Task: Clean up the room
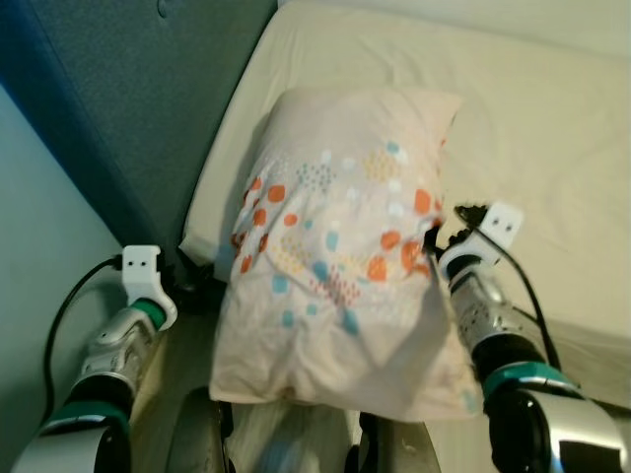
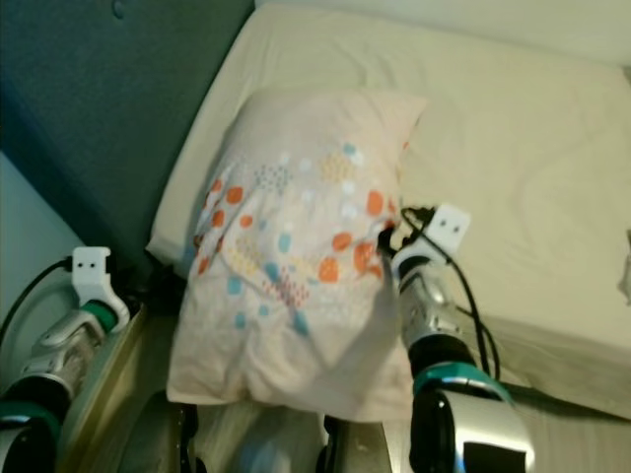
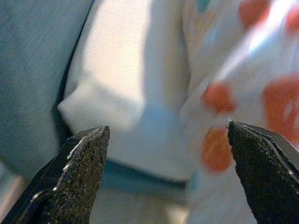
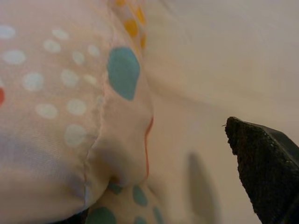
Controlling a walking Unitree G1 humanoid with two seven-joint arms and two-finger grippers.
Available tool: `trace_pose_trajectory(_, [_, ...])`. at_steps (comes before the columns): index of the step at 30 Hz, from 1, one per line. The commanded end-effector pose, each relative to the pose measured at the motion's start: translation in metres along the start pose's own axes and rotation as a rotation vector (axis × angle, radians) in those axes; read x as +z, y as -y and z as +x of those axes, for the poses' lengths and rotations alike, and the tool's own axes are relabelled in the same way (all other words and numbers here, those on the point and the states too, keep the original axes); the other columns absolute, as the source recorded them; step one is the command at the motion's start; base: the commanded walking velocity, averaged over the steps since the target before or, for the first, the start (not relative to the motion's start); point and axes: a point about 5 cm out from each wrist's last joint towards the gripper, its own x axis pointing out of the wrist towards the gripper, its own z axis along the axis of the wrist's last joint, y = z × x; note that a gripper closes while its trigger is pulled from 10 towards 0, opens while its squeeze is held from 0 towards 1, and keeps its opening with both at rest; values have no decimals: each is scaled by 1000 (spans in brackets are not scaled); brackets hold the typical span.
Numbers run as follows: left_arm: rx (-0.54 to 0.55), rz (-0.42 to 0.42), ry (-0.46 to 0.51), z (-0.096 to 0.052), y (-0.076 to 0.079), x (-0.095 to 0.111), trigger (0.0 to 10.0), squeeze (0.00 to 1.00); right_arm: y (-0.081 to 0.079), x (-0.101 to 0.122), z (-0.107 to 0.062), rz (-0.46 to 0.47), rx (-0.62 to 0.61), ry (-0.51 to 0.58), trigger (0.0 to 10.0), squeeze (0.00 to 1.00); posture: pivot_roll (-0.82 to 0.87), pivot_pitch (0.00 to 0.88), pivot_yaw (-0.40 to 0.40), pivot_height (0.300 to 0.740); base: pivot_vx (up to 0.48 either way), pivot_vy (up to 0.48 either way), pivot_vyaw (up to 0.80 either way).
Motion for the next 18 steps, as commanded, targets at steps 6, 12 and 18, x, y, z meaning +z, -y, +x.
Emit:
trace_pose_trajectory(6, [-91,-136,-17,9,25,-10,10000,1000,4,-25,-12,-27,41,-48,10000,0,61,215,22,582,0,0,0])
trace_pose_trajectory(12, [-219,-165,-106,11,48,-28,10000,1000,-2,-41,-21,-62,101,-86,10000,0,-2,261,19,582,0,0,0])
trace_pose_trajectory(18, [-239,-154,-146,7,51,-38,10000,1000,-7,-38,-22,-66,141,-82,10000,0,-31,296,9,582,0,0,0])
